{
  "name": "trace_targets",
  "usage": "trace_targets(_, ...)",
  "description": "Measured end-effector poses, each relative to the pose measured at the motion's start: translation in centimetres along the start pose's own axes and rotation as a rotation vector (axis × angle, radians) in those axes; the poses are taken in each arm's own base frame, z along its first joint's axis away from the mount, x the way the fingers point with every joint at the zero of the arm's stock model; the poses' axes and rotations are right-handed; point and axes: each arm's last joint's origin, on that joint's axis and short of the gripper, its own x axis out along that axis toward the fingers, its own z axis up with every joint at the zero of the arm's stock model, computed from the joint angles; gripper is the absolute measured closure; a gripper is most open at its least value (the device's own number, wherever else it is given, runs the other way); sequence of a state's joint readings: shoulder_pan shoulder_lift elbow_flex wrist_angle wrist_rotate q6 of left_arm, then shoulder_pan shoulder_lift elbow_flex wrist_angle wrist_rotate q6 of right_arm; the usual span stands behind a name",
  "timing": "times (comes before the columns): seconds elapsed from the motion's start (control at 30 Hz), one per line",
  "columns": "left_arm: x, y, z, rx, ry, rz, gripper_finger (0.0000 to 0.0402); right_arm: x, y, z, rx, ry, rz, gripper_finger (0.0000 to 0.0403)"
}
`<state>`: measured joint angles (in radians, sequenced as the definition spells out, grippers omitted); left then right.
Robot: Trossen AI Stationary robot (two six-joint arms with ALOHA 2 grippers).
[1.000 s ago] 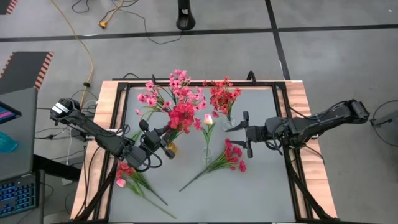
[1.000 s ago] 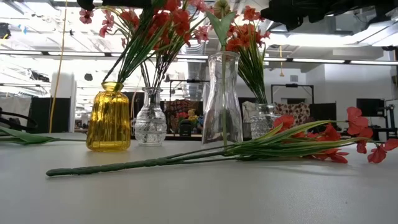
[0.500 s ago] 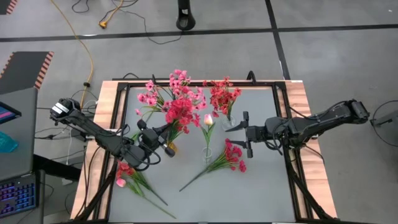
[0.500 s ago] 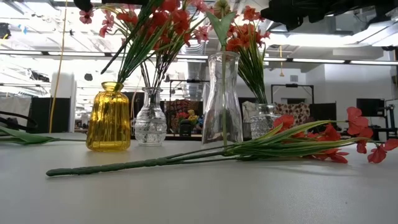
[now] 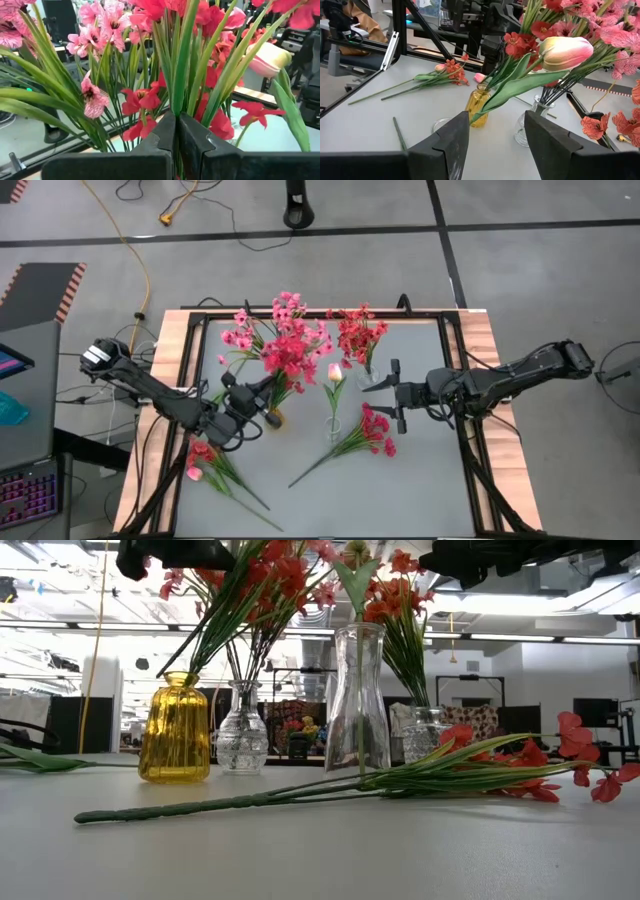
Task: Sort flowers into vase by color
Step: Put the left red flowers into the yellow vase
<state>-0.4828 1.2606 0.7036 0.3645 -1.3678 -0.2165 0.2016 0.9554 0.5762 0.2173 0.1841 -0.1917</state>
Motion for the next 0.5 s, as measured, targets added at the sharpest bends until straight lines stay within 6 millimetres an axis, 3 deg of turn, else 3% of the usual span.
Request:
trace_targets(0.3, -0.1, -0.4, 2.1, 0.016, -0.061, -0.085, 0.0401, 0.0, 0.0, 0.0, -0.001, 0.000, 0.000, 0.0184)
trace_targets(0.5, 0.1, -0.1, 0.9, 0.004, -0.049, -0.104, 0.0401, 0.0, 0.0, 0.0, 0.000, 0.000, 0.000, 0.0184)
